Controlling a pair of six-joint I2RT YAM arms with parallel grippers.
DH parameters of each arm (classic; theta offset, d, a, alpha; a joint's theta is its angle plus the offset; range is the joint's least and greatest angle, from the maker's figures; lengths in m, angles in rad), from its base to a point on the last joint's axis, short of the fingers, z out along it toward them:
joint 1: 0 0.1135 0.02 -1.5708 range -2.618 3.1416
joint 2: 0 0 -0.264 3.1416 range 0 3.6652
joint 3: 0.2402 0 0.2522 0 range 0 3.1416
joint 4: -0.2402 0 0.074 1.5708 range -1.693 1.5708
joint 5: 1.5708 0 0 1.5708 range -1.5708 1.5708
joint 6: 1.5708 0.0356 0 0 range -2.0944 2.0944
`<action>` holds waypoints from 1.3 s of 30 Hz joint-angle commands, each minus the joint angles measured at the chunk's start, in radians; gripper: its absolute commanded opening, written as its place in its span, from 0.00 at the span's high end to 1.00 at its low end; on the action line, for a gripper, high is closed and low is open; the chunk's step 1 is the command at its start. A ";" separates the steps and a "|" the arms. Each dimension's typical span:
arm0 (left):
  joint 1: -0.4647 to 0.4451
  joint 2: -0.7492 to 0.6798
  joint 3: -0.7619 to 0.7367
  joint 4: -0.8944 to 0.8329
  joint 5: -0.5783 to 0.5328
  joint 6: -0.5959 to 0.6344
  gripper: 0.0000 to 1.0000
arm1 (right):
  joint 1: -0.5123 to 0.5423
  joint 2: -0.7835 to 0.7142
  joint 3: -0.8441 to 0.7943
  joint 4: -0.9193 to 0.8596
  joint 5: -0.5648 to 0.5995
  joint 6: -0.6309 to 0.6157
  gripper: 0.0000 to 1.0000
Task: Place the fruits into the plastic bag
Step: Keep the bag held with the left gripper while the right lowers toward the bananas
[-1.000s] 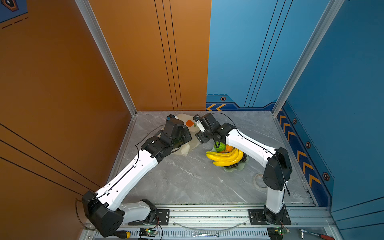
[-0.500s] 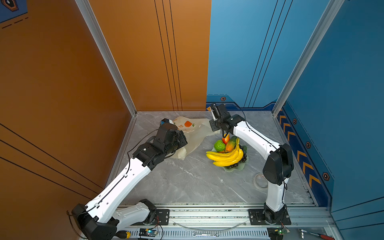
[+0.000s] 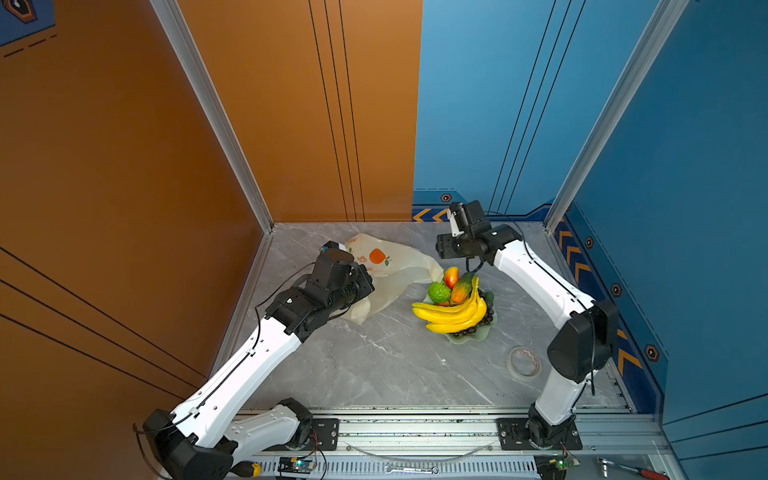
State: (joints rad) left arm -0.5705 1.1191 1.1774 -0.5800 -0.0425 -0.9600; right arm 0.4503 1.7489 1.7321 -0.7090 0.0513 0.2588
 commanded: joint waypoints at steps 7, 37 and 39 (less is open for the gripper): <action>-0.040 0.050 -0.011 0.060 0.041 -0.017 1.00 | -0.039 -0.287 -0.123 -0.318 0.072 0.135 0.07; -0.083 0.060 -0.083 0.128 0.040 -0.026 1.00 | 0.011 -0.630 -0.768 0.002 -0.051 0.650 0.01; -0.083 0.056 -0.084 0.128 0.038 -0.028 1.00 | 0.018 -0.621 -0.783 0.019 -0.047 0.655 0.02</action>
State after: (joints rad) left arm -0.6437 1.1984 1.1069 -0.4603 0.0021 -0.9787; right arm 0.4572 1.1160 0.9768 -0.7338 0.0025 0.8963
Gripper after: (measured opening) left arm 0.045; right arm 0.987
